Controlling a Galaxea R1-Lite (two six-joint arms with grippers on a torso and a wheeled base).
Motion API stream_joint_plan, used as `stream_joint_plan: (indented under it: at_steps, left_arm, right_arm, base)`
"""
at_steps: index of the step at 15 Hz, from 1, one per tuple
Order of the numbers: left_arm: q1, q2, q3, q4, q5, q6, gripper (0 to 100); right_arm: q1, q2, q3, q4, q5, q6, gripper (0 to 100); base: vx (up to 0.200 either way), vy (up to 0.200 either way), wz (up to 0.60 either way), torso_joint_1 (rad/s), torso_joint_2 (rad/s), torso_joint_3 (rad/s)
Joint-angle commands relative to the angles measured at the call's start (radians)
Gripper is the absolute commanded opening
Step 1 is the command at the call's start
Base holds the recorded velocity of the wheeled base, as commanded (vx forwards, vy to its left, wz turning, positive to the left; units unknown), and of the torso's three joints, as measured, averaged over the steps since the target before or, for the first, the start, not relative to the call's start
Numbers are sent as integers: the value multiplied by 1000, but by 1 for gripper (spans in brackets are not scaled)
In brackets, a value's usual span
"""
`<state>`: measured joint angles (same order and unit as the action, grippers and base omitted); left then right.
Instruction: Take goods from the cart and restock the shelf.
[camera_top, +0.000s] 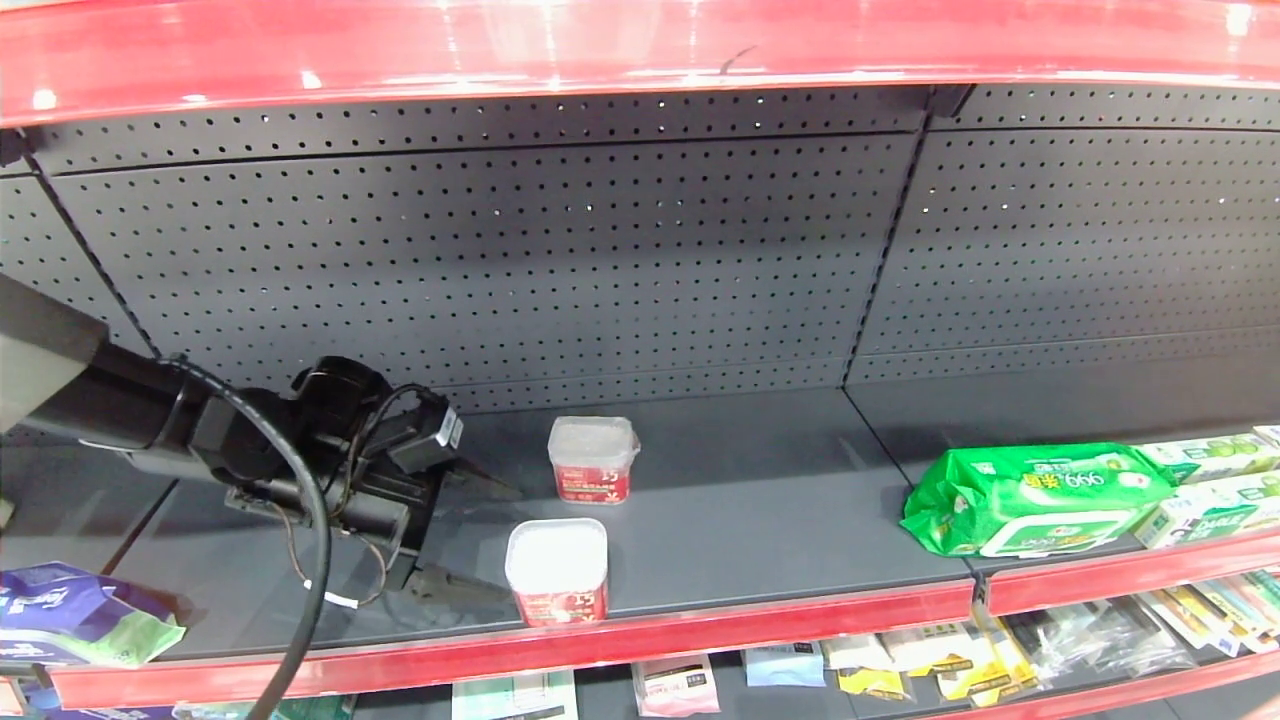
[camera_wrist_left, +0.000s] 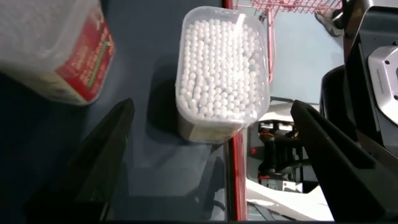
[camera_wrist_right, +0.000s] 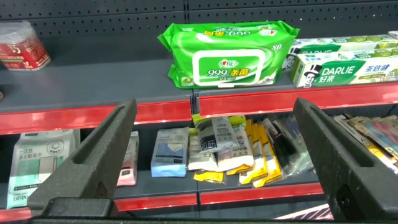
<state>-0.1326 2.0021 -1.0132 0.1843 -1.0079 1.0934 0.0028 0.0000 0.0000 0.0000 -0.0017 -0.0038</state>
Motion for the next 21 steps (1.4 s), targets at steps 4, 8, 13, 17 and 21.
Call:
stream_joint_plan:
  at_steps: [4,8,13,17,21]
  left_arm:
    - [77,-169,51,1,0,-30,100]
    - [142,-206,62,-6,152,-93,100]
    - [131,-224,94,-129,655,-271,100]
    - [100,-261,183,-123,769,-280,100]
    - [-32,-302,228,-120,943,-535,100]
  right_arm:
    - [0,0,0,0,0,-1,100]
    - [0,0,0,0,0,-1,100]
    - [-1,0,0,0,0,-1,100]
    - [0,0,0,-2,0,-1,100]
    - [0,0,0,0,0,-1,100]
  base:
    - [0,0,0,0,0,0]
    - [0,0,0,0,0,0]
    - [0,0,0,0,0,0]
    - [0,0,0,0,0,0]
    - [0,0,0,0,0,0]
